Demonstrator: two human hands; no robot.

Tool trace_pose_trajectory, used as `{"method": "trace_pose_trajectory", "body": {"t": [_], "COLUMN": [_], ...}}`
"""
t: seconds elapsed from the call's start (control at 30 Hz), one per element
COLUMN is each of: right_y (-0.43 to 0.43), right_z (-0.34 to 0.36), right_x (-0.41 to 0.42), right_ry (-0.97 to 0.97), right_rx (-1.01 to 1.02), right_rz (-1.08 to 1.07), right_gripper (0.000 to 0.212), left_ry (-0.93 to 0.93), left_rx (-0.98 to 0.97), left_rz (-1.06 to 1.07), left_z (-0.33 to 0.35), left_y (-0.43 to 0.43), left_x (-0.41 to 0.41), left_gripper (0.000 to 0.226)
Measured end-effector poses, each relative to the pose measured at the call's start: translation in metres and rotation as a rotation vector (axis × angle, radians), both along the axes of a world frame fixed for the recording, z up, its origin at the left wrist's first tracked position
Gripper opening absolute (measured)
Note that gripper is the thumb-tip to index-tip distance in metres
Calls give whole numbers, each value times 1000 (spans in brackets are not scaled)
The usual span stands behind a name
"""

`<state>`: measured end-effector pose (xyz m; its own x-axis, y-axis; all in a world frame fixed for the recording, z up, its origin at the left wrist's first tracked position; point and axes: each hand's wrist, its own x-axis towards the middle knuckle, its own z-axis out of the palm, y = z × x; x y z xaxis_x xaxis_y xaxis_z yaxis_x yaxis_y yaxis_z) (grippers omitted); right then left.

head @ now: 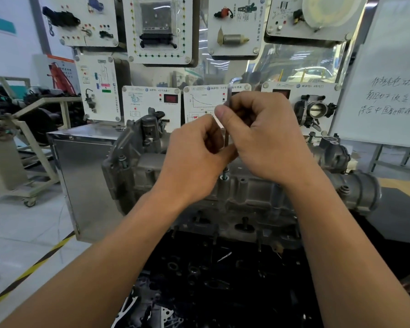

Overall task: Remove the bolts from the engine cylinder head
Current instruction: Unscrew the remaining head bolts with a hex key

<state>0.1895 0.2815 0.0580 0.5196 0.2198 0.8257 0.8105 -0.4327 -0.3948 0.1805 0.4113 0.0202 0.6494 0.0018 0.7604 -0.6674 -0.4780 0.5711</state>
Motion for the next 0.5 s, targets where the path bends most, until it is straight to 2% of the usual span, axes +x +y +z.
{"method": "trace_pose_trajectory", "body": {"t": [0.07,0.17,0.3,0.37,0.5], "right_y": [-1,-2,-2,-1,1], "right_z": [-1,-1,-1,-2,-3], "right_x": [2,3,4,4,2], "right_ry": [26,44,27,27,33], "right_rx": [9,-7,-19,-33,-53], "right_rz": [-9,-15,-11,-2,-3], "right_gripper": [31,34,35,33,23], "left_ry": [48,77,-46,-68,48], "left_rx": [6,18,-86,-112,-102], "left_rz": [-62,-196,-77,31,-78], "left_z": [-1,-5,-5,-4,-2], "left_y": [3,10,2,-2,0], "left_x": [-2,-3,-5,-3,-2], "left_gripper": [14,20,3,18,15]}}
